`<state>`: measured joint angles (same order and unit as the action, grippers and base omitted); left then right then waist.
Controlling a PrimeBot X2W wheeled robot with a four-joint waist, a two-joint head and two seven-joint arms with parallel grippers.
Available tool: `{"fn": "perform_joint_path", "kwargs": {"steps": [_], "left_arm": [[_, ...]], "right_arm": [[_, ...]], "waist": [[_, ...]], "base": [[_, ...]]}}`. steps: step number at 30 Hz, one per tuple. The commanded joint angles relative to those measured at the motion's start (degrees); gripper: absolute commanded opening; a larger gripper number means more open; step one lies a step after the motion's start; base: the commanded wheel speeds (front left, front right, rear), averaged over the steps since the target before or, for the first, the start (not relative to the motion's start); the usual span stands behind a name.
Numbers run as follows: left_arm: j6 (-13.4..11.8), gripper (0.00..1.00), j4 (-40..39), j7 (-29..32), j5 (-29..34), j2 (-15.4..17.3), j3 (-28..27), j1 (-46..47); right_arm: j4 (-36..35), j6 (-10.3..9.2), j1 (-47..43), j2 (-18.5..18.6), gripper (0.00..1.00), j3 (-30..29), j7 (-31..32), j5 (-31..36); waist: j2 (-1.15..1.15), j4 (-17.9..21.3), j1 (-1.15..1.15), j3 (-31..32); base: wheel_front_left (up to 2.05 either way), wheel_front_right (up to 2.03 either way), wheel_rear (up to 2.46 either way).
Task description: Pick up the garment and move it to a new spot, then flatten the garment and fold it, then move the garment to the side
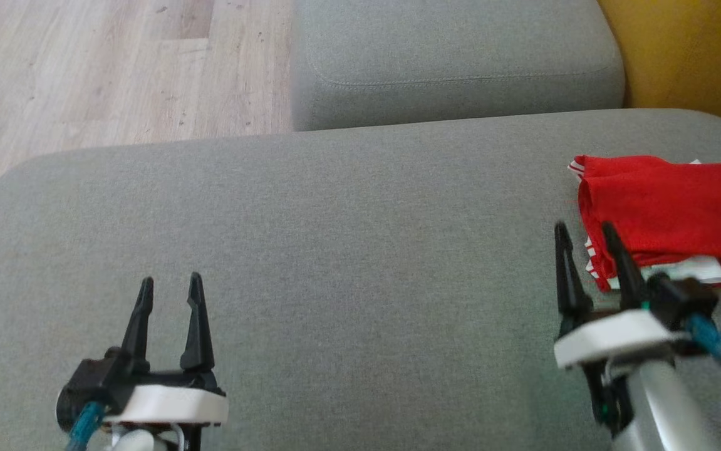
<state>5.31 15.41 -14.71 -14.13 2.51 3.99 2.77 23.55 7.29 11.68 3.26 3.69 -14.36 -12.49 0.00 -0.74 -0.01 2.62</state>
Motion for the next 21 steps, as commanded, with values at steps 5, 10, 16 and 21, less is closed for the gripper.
{"fn": "perform_joint_path", "kwargs": {"steps": [5, 10, 16, 21], "left_arm": [[0.4, 1.00, -1.3, -0.3, -3.3, 0.4, -1.4, 0.5], [1.0, 1.00, -1.1, -0.3, -4.6, 0.4, -1.3, -0.2], [1.4, 1.00, -0.3, -0.3, -5.4, 0.4, -1.1, -0.1], [1.5, 1.00, 0.5, -0.3, -5.1, 0.4, -1.0, 0.1]], "right_arm": [[-4.9, 0.20, -4.0, -0.4, 1.00, 2.5, -0.6, 1.2], [-6.4, 0.20, -6.0, -0.4, 1.00, 2.0, -0.6, 1.9], [-7.2, 0.20, -5.9, -0.4, 1.00, 1.5, -0.6, 2.9], [-7.7, 0.20, -5.9, -0.4, 1.00, 1.2, -0.6, 3.8]], "waist": [[0.00, 0.0, 0.01, -0.1], [0.00, 0.3, 0.01, -0.2], [0.00, 0.2, 0.01, -0.2], [0.00, 0.2, 0.01, -0.2]], "base": [[0.00, 0.00, 0.00], [0.00, 0.00, 0.00], [0.00, 0.00, 0.00], [0.00, 0.00, 0.00]]}}
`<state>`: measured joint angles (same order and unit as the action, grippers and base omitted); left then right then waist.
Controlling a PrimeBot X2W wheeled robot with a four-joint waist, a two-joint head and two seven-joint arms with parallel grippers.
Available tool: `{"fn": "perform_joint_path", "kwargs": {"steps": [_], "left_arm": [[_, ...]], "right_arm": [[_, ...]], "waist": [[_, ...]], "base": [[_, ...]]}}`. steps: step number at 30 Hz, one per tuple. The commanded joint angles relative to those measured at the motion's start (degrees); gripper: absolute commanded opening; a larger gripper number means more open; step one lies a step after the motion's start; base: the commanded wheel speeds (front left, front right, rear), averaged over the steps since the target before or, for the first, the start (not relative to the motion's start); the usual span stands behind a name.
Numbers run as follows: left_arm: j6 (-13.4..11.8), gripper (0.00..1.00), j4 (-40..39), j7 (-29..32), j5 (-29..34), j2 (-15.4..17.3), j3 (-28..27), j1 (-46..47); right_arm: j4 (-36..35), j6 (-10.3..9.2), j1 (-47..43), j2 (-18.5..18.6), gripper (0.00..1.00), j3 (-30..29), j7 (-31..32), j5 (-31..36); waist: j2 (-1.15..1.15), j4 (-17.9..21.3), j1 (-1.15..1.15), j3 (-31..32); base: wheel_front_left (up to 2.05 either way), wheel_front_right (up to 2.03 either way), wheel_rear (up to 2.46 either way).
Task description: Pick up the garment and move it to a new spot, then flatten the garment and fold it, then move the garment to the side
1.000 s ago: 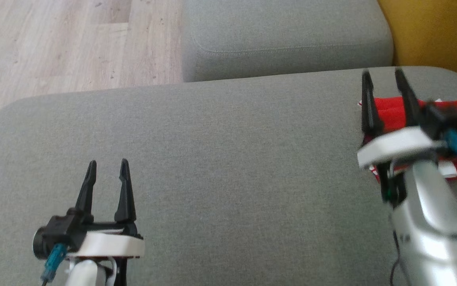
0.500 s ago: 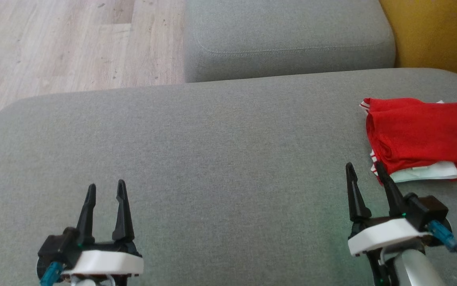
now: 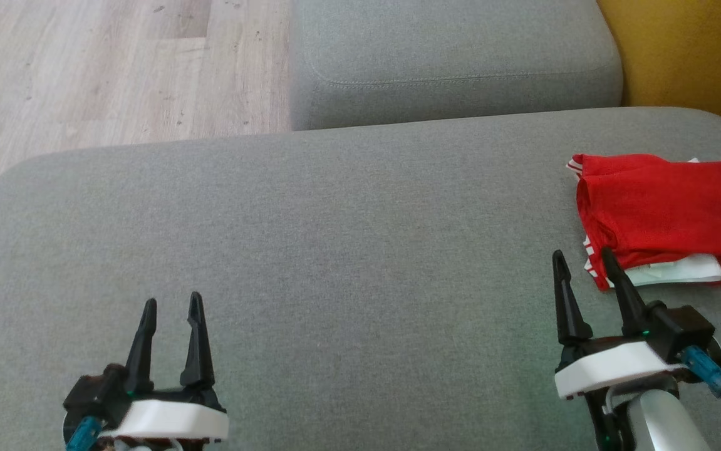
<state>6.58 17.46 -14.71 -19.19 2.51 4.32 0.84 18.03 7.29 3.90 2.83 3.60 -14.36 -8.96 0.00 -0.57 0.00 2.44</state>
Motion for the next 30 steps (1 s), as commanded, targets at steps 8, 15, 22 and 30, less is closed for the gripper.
{"fn": "perform_joint_path", "kwargs": {"steps": [8, 15, 22, 30], "left_arm": [[0.4, 1.00, -1.1, -0.3, -0.2, 0.4, -1.2, 2.3], [0.6, 1.00, -0.7, -0.3, -0.8, 0.4, -1.6, 2.4], [0.6, 1.00, -0.4, -0.3, -1.0, 0.4, -2.1, 2.5], [0.2, 1.00, -0.1, -0.3, -0.9, 0.4, -2.2, 2.3]], "right_arm": [[-2.6, 0.20, 2.0, 0.1, 1.00, 1.8, -0.6, 0.7], [-2.6, 0.20, 2.1, 0.1, 1.00, 1.8, -0.6, 0.4], [-2.6, 0.20, 2.1, 0.1, 1.00, 2.0, -0.6, 0.4], [-2.8, 0.20, 1.9, 0.1, 1.00, 2.4, -0.6, 0.3]], "waist": [[0.00, 0.9, 0.00, -0.3], [0.00, 1.4, 0.00, -0.3], [0.00, 1.5, 0.00, -0.1], [0.00, 1.5, 0.00, 0.2]], "base": [[0.00, 0.00, 0.00], [0.00, 0.00, 0.00], [0.00, 0.00, 0.00], [0.00, 0.00, 0.00]]}}
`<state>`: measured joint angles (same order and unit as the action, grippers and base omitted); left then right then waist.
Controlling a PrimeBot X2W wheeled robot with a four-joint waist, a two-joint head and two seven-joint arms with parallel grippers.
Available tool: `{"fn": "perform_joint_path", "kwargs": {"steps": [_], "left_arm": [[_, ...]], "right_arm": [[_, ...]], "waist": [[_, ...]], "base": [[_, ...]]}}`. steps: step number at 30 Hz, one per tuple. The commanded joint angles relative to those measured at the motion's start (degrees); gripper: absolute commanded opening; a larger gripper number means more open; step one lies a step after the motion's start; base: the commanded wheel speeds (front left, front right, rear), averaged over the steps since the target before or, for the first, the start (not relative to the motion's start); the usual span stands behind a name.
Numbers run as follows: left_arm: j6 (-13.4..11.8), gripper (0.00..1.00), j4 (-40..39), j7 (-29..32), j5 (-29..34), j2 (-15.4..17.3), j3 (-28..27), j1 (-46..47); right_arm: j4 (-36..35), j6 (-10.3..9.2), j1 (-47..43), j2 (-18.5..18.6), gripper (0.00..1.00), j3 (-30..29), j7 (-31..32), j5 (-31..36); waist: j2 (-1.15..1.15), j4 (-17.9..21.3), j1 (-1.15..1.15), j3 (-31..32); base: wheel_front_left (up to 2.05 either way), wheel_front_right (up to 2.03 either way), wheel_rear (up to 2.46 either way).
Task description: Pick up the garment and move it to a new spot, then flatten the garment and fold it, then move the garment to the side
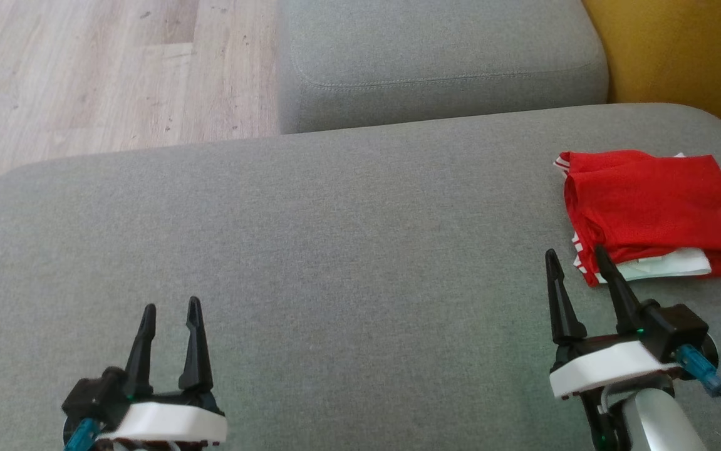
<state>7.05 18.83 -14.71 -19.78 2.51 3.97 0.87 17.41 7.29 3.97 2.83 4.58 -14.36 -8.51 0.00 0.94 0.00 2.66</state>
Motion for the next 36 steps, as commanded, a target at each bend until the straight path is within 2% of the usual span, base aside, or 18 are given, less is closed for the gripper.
{"fn": "perform_joint_path", "kwargs": {"steps": [1, 15, 16, 20, 36], "left_arm": [[-0.3, 1.00, -1.4, -0.3, -0.3, 0.4, -1.9, 2.3], [-0.5, 1.00, -1.6, -0.3, -0.5, 0.4, -1.9, 2.2], [-0.1, 0.00, 0.3, 0.0, 0.0, 0.0, 0.0, 0.0], [0.0, 0.00, 3.5, 0.1, -0.2, -0.1, 0.0, -1.2], [0.1, 0.00, 2.5, 2.8, -9.4, 0.0, -1.3, -0.4]], "right_arm": [[-2.2, 0.20, 1.8, 0.1, 1.00, 1.4, -0.6, -0.2], [-2.4, 0.20, 1.8, 0.0, 1.00, 1.6, -0.6, -0.2], [-0.2, 0.00, 0.0, 0.0, 0.00, 0.2, 0.0, 0.0], [2.9, 0.00, -1.6, 0.0, 0.00, 0.4, 0.3, -0.2], [2.0, 0.03, -1.2, 0.2, 0.00, -0.7, 2.6, -11.2]], "waist": [[0.00, 0.0, 0.00, 0.1], [0.00, 0.1, 0.00, -0.1], [0.00, 0.1, 0.00, -0.1], [0.00, 0.1, 0.00, -0.1], [0.00, 0.0, 0.00, -0.4]], "base": [[0.00, 0.00, 0.00], [0.00, 0.00, 0.00], [0.00, 0.00, 0.00], [0.00, 0.00, 0.00], [0.00, 0.00, 0.00]]}}
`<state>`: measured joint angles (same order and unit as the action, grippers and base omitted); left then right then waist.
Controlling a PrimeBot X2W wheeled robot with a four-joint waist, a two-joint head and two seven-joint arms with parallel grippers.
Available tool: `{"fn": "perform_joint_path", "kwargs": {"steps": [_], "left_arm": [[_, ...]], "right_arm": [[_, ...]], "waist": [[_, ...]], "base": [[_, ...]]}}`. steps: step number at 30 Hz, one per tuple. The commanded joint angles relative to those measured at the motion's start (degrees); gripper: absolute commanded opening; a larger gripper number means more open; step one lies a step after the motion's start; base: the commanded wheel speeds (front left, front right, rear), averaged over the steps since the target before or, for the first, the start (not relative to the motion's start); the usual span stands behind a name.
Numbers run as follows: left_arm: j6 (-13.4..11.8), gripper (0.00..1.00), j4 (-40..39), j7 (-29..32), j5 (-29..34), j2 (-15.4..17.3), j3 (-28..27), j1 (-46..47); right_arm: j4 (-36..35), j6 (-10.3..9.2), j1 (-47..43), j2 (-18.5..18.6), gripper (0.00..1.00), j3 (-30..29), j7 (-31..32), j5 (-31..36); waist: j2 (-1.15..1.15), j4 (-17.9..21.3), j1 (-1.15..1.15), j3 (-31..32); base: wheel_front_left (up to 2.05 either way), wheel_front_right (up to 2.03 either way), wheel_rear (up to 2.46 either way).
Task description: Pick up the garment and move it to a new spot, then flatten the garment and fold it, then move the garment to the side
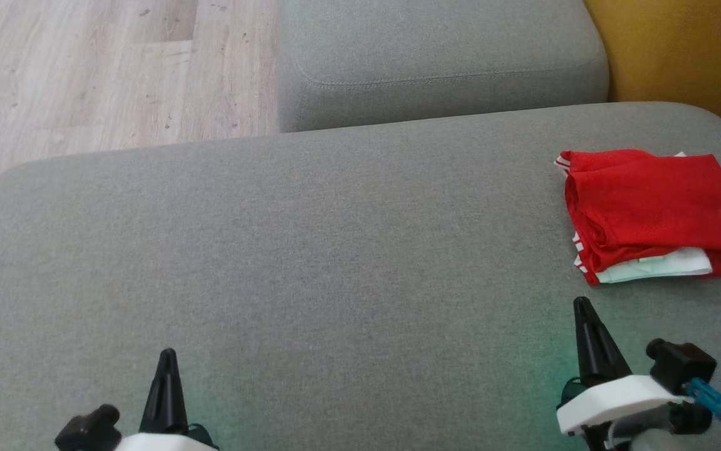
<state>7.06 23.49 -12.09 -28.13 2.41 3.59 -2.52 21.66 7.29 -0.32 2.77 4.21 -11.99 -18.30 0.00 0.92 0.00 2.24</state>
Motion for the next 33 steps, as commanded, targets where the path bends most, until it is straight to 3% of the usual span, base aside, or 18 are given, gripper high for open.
{"fn": "perform_joint_path", "kwargs": {"steps": [1, 33], "left_arm": [[0.1, 0.00, -2.2, 0.2, -1.1, 0.1, -0.9, 3.0], [0.2, 0.00, -4.3, 5.6, -19.6, 0.2, -3.6, 4.7]], "right_arm": [[-2.2, 0.03, 3.1, 0.3, 0.00, -0.4, 0.3, -1.4], [-3.8, 0.08, 4.1, 0.6, 0.00, -3.0, 5.3, -23.1]], "waist": [[0.00, 0.0, 0.00, 0.0], [0.00, -0.3, 0.00, -0.7]], "base": [[0.00, 0.00, 0.00], [0.00, 0.00, 0.00]]}}
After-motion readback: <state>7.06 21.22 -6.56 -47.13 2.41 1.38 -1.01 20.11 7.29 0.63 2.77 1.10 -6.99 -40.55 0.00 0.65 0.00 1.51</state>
